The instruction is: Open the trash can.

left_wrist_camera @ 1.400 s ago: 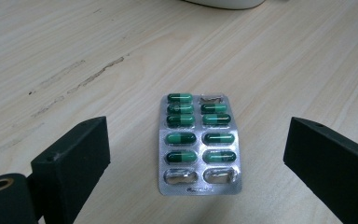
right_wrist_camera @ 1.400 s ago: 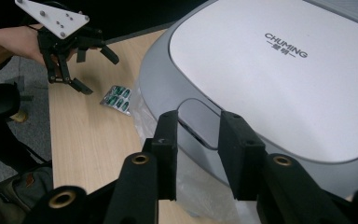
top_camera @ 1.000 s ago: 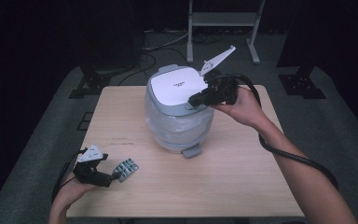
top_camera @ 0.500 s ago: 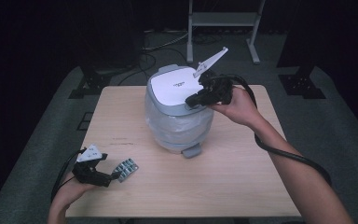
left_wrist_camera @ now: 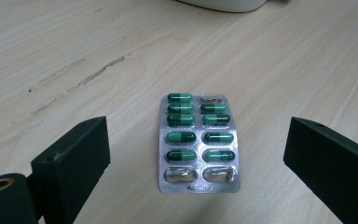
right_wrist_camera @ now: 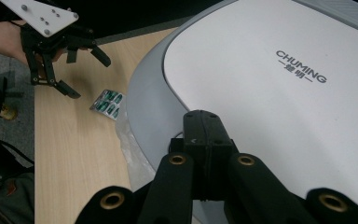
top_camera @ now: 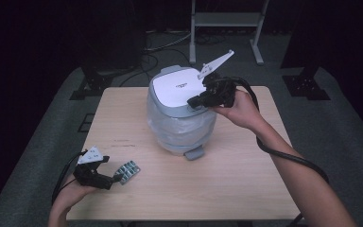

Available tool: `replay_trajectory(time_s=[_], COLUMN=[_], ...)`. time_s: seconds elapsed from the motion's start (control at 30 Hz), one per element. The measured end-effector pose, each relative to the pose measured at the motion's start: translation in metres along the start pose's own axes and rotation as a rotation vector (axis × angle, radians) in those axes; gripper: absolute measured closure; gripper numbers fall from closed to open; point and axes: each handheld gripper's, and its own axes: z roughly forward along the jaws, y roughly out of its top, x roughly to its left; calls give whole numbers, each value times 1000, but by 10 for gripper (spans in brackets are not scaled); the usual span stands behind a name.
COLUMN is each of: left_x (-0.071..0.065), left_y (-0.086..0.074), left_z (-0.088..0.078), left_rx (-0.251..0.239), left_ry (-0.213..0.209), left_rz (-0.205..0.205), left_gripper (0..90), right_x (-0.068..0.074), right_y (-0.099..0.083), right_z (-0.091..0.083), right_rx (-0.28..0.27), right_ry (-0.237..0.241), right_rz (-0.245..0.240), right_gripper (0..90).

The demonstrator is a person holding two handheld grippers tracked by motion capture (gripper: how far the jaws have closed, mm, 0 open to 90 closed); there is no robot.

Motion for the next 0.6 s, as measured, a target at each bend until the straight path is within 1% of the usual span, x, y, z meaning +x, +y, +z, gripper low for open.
replay_trajectory(time_s=[0.1,0.23,0.3,0.37,0.4,0.53,0.6], left_x=[0,-2,-3,-3,-3,-3,-4], left_y=[0,2,3,3,3,3,3], left_z=[0,1,1,1,1,1,2], left_rx=[2,-3,-4,-7,-4,2,-1], left_ry=[-1,-13,-16,-16,-17,-20,-23], left_rz=[1,2,12,10,10,12,14], left_gripper=[61,61,61,60,60,61,60], right_x=[1,2,2,3,3,5,5], right_y=[-1,-3,-4,-4,-4,-4,-5], right_z=[0,0,0,0,1,1,2], right_rx=[-3,-17,-18,-18,-18,-11,-5], right_ry=[-2,-4,-11,-8,-2,-1,11], right_rz=[3,-1,-11,-10,-18,-27,-22], right_gripper=[898,899,899,899,899,899,899])
